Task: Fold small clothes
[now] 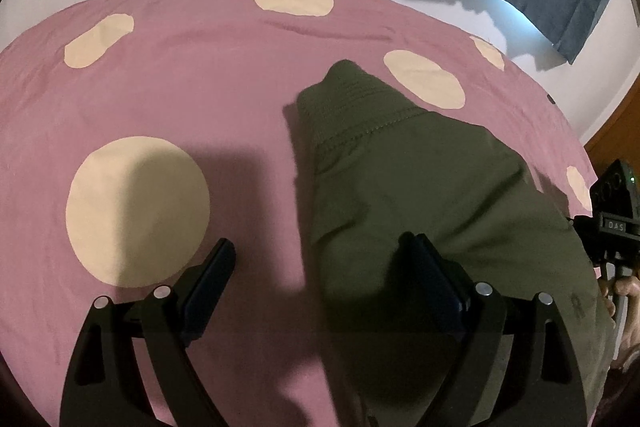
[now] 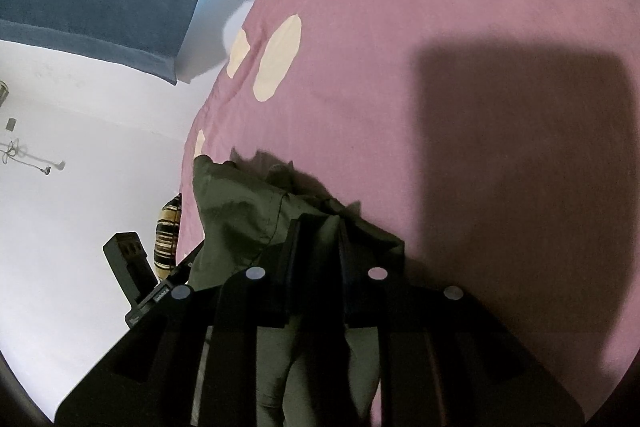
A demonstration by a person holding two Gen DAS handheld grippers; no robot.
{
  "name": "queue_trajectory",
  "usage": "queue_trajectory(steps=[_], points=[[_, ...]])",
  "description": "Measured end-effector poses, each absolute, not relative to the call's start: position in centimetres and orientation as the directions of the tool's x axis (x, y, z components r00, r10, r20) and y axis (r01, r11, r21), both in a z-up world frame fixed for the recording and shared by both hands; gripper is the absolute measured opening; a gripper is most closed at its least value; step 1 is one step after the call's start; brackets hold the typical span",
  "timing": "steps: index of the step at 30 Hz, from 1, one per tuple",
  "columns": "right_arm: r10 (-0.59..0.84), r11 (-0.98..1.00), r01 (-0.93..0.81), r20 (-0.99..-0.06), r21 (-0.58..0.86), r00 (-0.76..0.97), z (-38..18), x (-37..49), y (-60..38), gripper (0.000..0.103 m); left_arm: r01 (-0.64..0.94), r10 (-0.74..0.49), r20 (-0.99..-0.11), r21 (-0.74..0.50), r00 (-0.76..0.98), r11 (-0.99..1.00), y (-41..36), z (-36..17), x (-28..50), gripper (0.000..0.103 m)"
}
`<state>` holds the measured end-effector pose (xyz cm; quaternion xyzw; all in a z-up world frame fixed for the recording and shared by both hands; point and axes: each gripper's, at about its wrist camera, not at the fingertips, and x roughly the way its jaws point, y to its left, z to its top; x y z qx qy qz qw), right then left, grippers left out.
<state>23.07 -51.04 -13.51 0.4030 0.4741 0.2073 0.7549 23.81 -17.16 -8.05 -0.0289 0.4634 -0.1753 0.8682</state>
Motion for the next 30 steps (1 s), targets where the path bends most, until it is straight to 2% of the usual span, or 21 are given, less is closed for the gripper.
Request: queue_trajectory(steps=[9,12,13,16,24,27,30], points=[[0.677,0.589,0.085,-0.548,0.803,0.491,-13.2,22.8,-50.9,0.019,0.269,-0.339,-0.797,-0.229,0.5,0.936,-17.2,-7.7,24.2,0.089],[0.659,0.588,0.102,-0.548,0.803,0.516,-12.5,22.0,-51.5,0.034,0.274,-0.372,-0.792,-0.267,0.484,0.924,-16.5,-7.1,24.2,0.089],[0.644,0.599,0.106,-0.556,0.794,0.525,-12.1,21.6,-51.6,0.046,0.279,-0.398,-0.787,-0.295,0.471,0.914,-15.9,-6.8,24.0,0.089],[0.609,0.636,0.099,-0.576,0.766,0.545,-10.4,20.1,-52.2,0.069,0.289,-0.446,-0.777,-0.347,0.445,0.892,-14.7,-6.5,23.1,0.088],[0.632,0.651,0.048,-0.577,0.757,0.517,-9.0,13.0,-51.8,0.08,0.269,-0.575,-0.741,-0.509,0.347,0.818,-11.1,-6.8,15.4,0.088],[0.641,0.646,0.06,-0.583,0.761,0.5,-9.8,10.5,-51.5,0.081,0.28,-0.629,-0.712,-0.563,0.312,0.777,-10.7,-6.8,11.4,0.088],[0.66,0.621,0.073,-0.571,0.78,0.488,-10.7,8.6,-51.4,0.082,0.264,-0.632,-0.704,-0.574,0.325,0.775,-10.5,-6.9,8.7,0.088]])
